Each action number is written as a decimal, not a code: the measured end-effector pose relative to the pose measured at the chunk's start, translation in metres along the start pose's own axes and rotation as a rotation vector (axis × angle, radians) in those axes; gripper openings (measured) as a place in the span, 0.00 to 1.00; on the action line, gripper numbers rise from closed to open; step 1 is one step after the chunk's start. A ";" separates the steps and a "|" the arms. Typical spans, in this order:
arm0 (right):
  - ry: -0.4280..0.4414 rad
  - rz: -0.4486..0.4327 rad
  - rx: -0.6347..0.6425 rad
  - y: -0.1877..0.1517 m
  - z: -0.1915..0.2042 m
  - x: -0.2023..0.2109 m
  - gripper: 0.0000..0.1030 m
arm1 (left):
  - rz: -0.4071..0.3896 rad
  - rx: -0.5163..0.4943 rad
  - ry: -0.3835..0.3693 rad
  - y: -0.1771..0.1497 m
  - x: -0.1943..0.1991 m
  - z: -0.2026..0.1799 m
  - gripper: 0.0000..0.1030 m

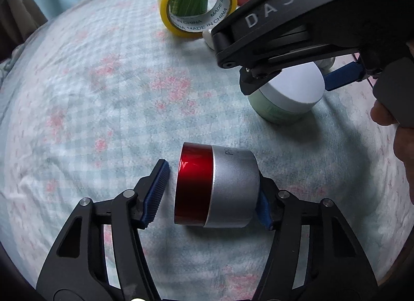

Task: Organize rigid objects
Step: 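Grasp the red-and-silver cylinder with the left tool while the right grasps the white round container, then carry both held objects into the cardboard box and open both tools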

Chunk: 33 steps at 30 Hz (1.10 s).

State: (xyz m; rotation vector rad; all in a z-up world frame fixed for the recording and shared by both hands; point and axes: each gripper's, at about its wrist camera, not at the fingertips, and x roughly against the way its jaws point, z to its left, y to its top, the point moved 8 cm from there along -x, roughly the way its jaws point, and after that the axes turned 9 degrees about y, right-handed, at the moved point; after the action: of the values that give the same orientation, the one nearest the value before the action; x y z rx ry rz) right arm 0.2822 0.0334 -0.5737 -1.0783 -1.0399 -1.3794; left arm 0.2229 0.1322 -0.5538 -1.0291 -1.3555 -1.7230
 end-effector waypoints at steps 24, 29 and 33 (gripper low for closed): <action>0.003 -0.024 0.000 -0.007 0.006 0.043 0.66 | -0.042 0.084 -0.011 0.015 0.032 0.021 0.38; 0.029 -0.062 0.021 -0.006 0.017 0.098 0.66 | -0.079 0.122 -0.021 0.037 0.071 0.035 0.38; 0.051 -0.110 0.056 -0.008 0.025 0.148 0.66 | -0.116 0.131 -0.024 0.062 0.112 0.046 0.38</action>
State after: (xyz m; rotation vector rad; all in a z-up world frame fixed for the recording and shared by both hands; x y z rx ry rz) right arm 0.2694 0.0266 -0.4236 -0.9529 -1.1078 -1.4491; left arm 0.2367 0.1589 -0.4207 -0.9167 -1.5490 -1.6843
